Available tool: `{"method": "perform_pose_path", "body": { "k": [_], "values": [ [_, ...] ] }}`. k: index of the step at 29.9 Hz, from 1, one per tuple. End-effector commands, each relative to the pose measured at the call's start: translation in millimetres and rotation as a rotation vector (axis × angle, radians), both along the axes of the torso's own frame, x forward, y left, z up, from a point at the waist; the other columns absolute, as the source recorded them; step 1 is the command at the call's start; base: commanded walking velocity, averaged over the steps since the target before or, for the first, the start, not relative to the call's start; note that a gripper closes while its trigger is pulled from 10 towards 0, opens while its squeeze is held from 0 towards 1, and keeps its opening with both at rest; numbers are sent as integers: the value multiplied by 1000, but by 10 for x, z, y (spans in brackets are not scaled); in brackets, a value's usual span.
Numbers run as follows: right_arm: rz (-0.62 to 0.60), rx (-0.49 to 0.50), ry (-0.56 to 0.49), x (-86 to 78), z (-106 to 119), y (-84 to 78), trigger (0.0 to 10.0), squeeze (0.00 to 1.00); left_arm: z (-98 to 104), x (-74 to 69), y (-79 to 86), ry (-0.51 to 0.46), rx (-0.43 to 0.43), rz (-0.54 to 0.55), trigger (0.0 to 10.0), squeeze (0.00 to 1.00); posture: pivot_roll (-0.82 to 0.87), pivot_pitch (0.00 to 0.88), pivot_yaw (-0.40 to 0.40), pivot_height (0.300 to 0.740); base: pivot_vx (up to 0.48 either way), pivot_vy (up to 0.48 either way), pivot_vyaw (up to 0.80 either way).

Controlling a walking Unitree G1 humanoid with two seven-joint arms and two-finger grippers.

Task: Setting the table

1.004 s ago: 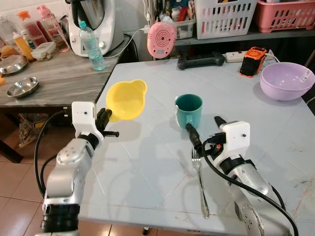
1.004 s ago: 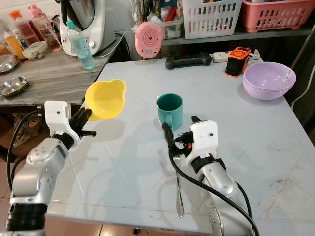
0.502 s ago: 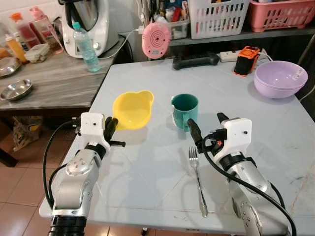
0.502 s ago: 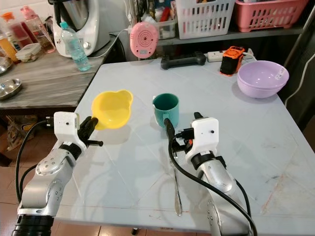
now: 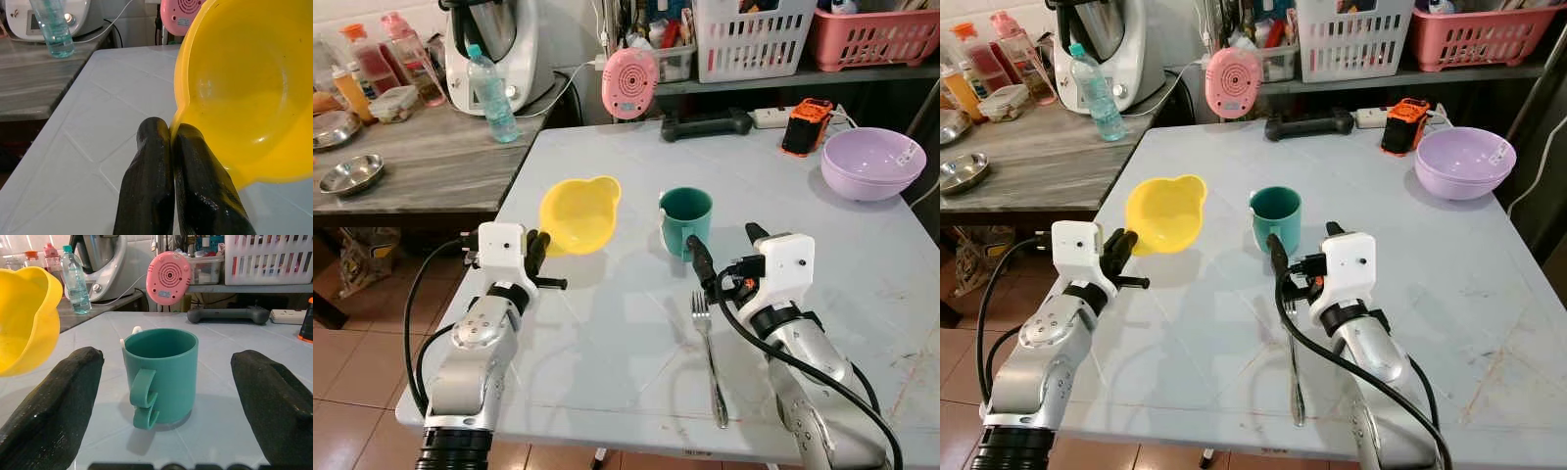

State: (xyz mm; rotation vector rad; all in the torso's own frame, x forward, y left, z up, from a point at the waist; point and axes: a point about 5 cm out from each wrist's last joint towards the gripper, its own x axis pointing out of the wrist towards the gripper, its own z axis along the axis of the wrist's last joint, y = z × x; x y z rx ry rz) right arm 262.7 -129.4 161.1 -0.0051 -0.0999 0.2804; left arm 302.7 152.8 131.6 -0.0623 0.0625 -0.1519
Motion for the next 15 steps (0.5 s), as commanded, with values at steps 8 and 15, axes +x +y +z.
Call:
{"method": "perform_pose_path", "body": {
  "k": [8, 15],
  "values": [
    [6, 9, 6, 33, -4, 22, 10000, 0, 24, 35, 6, 8, 4, -4, 10000, 0, -29, 3, 133, 740, 0, 0, 0],
    [2, 12, 10, 35, -14, 18, 10000, 0, 14, 31, -12, 15, 2, -11, 10000, 0, -34, 4, 133, 740, 0, 0, 0]
  ]
}}
